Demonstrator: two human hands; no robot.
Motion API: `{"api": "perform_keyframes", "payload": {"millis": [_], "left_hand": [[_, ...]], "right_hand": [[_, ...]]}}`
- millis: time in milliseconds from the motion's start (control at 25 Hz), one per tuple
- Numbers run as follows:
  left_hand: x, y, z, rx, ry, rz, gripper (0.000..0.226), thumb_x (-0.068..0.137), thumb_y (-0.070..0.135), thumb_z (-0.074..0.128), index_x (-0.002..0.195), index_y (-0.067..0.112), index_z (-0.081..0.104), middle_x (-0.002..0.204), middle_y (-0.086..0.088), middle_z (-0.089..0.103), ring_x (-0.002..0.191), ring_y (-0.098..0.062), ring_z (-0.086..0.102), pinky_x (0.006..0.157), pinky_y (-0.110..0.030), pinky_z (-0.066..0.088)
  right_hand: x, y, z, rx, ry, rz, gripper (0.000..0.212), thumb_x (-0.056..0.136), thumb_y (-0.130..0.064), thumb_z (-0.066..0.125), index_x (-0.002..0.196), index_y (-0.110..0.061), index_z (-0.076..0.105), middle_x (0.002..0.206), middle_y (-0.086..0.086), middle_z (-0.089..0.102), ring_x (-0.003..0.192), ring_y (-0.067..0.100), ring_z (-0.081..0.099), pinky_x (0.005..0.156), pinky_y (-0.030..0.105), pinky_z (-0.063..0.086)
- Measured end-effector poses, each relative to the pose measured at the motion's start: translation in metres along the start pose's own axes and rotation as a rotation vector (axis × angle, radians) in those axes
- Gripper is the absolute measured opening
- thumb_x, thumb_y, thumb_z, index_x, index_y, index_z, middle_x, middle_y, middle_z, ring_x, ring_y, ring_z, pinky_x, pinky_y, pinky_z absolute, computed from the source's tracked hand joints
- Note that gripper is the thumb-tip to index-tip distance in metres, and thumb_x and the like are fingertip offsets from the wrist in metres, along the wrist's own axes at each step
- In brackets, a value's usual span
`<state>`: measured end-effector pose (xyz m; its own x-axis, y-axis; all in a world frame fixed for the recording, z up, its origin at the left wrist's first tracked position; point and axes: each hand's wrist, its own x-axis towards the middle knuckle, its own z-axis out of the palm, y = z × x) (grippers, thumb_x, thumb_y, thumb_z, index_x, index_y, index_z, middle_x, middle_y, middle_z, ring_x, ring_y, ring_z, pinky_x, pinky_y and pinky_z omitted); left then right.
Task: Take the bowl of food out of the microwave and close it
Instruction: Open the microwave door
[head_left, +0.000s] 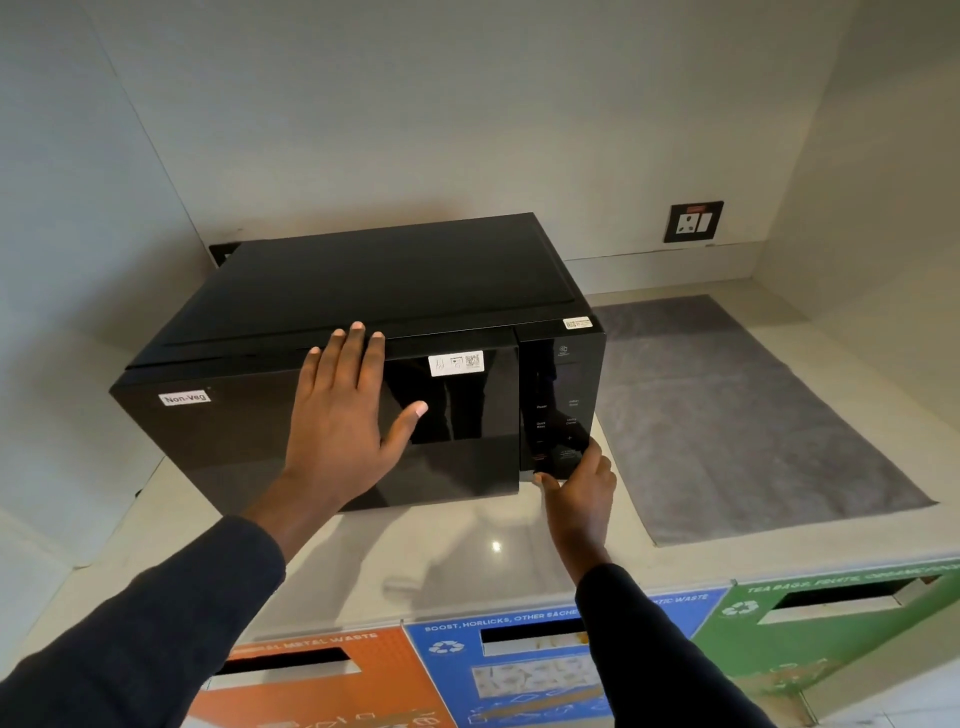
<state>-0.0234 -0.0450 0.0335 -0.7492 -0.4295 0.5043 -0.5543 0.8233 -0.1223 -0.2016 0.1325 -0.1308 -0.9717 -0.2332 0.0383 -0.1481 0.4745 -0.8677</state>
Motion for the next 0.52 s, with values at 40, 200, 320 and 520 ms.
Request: {"api": "perform_keyframes", "payload": {"millis": [40,200,320,520], "left_hand": [[-0.003,0.000,-0.001,-0.001,-0.001,-0.005,0.088,0.098,0.070,0.027,0.157,0.006,0.036,0.164,-0.020,0.036,0.153,-0.037,0.030,0.126,-0.054,0.022],[-0.018,-0.002,-0.013,-0.040,0.012,0.020,0.088,0.098,0.072,0.024,0.157,0.007,0.038,0.164,-0.018,0.036,0.154,-0.036,0.028,0.125,-0.055,0.023],[-0.028,-0.003,-0.022,-0.114,0.014,0.024,0.087,0.099,0.072,0.022,0.156,0.009,0.041,0.165,-0.015,0.037,0.155,-0.033,0.029,0.126,-0.053,0.023],[-0.052,-0.005,-0.038,-0.308,0.131,-0.008,0.068,0.103,0.059,0.032,0.139,0.010,0.063,0.151,-0.011,0.057,0.145,-0.029,0.047,0.123,-0.043,0.029]], "right_hand": [[-0.001,-0.002,0.000,-0.010,0.013,-0.006,0.071,0.083,-0.029,0.079,0.142,-0.021,0.040,0.139,0.008,0.055,0.124,0.029,0.052,0.103,0.045,0.052],[0.001,-0.014,-0.010,-0.083,-0.028,-0.004,0.078,0.081,-0.024,0.083,0.145,-0.018,0.038,0.138,0.009,0.057,0.123,0.031,0.056,0.104,0.045,0.051],[0.005,-0.020,-0.029,-0.087,-0.097,-0.080,0.089,0.084,-0.022,0.079,0.154,-0.023,0.025,0.147,0.010,0.052,0.131,0.034,0.054,0.105,0.052,0.050],[-0.004,-0.070,-0.087,-0.028,0.187,-0.330,0.072,0.099,-0.035,0.058,0.158,-0.019,0.021,0.163,0.008,0.032,0.149,0.028,0.033,0.119,0.044,0.034]]}}
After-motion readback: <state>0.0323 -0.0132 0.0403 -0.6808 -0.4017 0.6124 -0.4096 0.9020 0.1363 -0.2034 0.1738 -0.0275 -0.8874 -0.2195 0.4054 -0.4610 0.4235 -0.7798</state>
